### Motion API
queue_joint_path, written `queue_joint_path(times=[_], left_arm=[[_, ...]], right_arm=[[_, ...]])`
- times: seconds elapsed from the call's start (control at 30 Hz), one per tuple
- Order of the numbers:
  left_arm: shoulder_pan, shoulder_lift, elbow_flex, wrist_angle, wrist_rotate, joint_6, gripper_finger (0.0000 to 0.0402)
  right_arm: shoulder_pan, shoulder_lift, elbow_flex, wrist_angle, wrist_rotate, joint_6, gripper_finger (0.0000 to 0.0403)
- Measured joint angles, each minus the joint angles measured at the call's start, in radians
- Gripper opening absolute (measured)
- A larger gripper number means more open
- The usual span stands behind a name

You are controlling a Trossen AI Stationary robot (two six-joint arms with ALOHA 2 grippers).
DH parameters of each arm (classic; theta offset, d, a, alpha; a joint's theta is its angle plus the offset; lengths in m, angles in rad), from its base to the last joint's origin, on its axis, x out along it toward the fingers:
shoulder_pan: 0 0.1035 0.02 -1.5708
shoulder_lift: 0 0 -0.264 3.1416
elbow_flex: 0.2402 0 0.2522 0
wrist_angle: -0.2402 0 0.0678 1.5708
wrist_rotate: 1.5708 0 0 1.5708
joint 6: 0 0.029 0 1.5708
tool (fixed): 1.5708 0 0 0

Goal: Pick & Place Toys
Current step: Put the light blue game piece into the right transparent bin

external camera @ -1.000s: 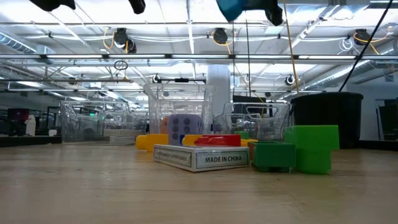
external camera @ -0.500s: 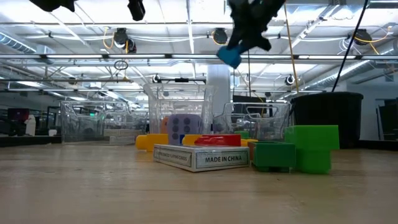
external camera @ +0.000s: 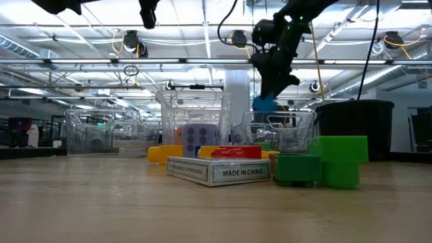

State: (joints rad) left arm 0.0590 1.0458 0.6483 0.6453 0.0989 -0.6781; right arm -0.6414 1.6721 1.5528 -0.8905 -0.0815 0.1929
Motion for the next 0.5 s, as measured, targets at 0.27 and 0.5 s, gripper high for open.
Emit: queue_joint_path(times=[0.27,0.5], left_arm=[[0.068,0.0,0.0,0.0,-0.005,-0.008,0.0223],[0.103,0.0,0.0,-0.013,-0.005,-0.008,0.0223]], right_arm=[[-0.047,0.134,0.087,-0.031,0.001,-0.065,0.0122],[-0.037,0.215,0.094,-0.026,0.0,-0.082,0.0122]])
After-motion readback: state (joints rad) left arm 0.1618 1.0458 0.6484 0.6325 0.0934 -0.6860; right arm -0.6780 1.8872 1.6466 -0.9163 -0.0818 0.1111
